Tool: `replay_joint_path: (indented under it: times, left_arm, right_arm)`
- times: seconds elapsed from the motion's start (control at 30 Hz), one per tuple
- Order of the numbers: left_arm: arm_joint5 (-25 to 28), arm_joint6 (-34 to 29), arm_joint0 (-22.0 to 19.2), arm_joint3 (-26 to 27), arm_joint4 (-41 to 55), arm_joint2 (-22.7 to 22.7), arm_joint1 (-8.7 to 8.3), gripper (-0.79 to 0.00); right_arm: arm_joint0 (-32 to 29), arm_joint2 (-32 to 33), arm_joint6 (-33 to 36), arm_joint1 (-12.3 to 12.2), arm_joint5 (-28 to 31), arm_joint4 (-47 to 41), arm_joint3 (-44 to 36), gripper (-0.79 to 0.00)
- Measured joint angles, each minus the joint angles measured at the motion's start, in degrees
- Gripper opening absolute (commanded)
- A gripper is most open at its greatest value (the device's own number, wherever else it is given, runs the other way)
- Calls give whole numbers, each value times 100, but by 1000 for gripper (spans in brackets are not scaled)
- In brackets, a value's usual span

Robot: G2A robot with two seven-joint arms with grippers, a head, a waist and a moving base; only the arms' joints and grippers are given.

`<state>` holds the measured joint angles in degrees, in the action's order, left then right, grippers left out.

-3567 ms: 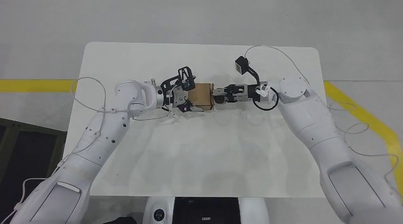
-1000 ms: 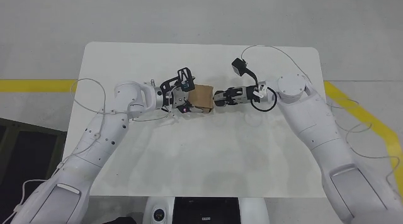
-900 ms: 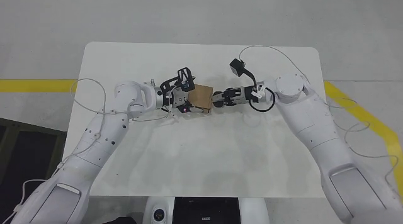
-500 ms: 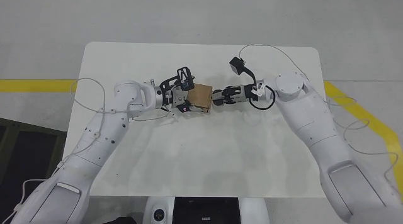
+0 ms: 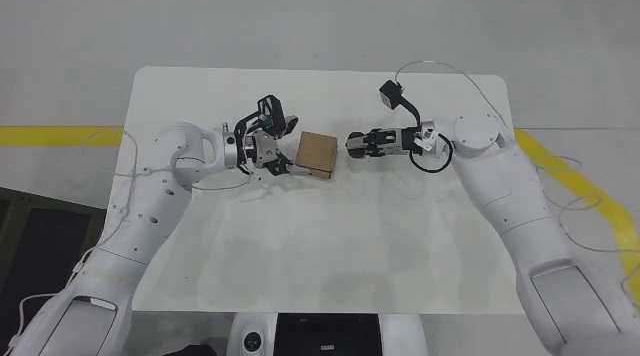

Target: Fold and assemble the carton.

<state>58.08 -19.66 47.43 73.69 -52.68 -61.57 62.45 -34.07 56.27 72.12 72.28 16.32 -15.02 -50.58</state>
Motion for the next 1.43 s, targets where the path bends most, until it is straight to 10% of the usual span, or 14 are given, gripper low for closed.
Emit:
replay_joint_path:
  times: [0.07,0.1,0.77,1.43]
  left_arm:
    - [-7,-270,20,92,567,-120,-75,0]
    - [-9,-387,19,124,786,-187,-107,0]
    - [-788,-557,-240,356,1124,-1368,-399,0]
    - [-657,-718,-564,100,1325,-1565,-484,-1]
  right_arm:
    - [-32,73,-25,-28,191,5,-109,-354]
    - [-43,106,-36,-40,296,6,-141,0]
    - [85,1320,-1607,-451,2914,1371,-562,0]
    - [-3,2203,-2901,-789,2692,3135,-1213,0]
